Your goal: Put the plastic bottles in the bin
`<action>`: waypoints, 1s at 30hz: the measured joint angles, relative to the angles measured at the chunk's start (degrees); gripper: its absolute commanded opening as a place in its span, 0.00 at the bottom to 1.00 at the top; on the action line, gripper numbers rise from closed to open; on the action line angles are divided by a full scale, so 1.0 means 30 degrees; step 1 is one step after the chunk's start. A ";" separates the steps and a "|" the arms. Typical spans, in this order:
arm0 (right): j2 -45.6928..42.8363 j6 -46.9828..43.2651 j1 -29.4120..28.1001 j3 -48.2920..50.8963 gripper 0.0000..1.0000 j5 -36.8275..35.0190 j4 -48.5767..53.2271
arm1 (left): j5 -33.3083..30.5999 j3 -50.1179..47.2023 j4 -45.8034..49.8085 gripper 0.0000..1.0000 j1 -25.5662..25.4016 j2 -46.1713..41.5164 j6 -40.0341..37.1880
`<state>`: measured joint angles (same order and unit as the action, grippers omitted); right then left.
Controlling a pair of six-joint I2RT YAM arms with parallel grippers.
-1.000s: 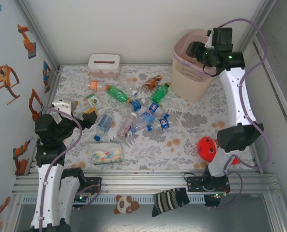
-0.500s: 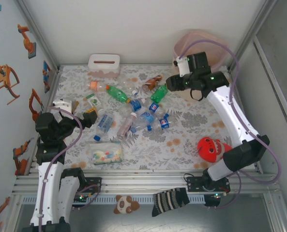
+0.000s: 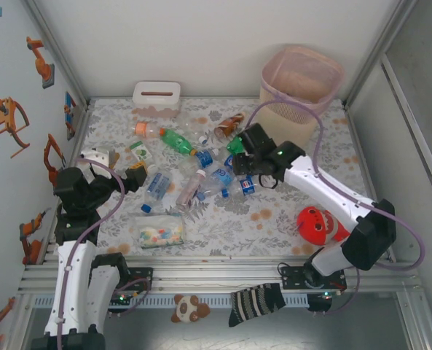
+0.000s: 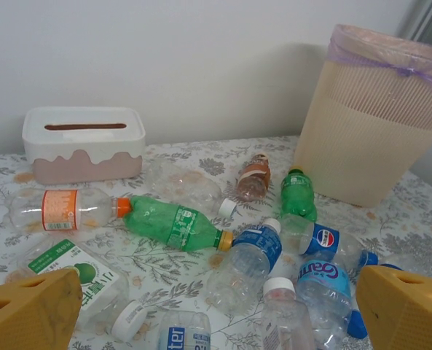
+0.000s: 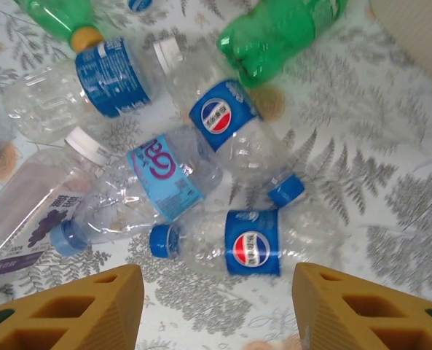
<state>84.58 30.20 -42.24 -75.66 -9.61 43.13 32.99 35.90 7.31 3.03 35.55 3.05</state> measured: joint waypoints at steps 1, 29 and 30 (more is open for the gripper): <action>0.0211 0.0896 -0.0597 0.0197 0.56 -0.0342 -0.0219 | 0.0000 0.0000 0.0000 0.96 0.0000 0.0000 0.0015; 0.8269 1.7121 -0.6776 0.0809 0.47 -0.2499 -0.7359 | 0.0015 0.0000 -0.0015 0.96 0.0000 -0.0379 0.0240; 0.8269 1.7376 -0.6776 0.0816 0.47 -0.2637 -0.7395 | 0.0015 0.0000 -0.0007 0.96 0.0000 -0.0379 0.0248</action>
<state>109.38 82.32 -62.57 -73.21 -17.52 20.95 33.04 35.90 7.29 3.03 34.41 3.79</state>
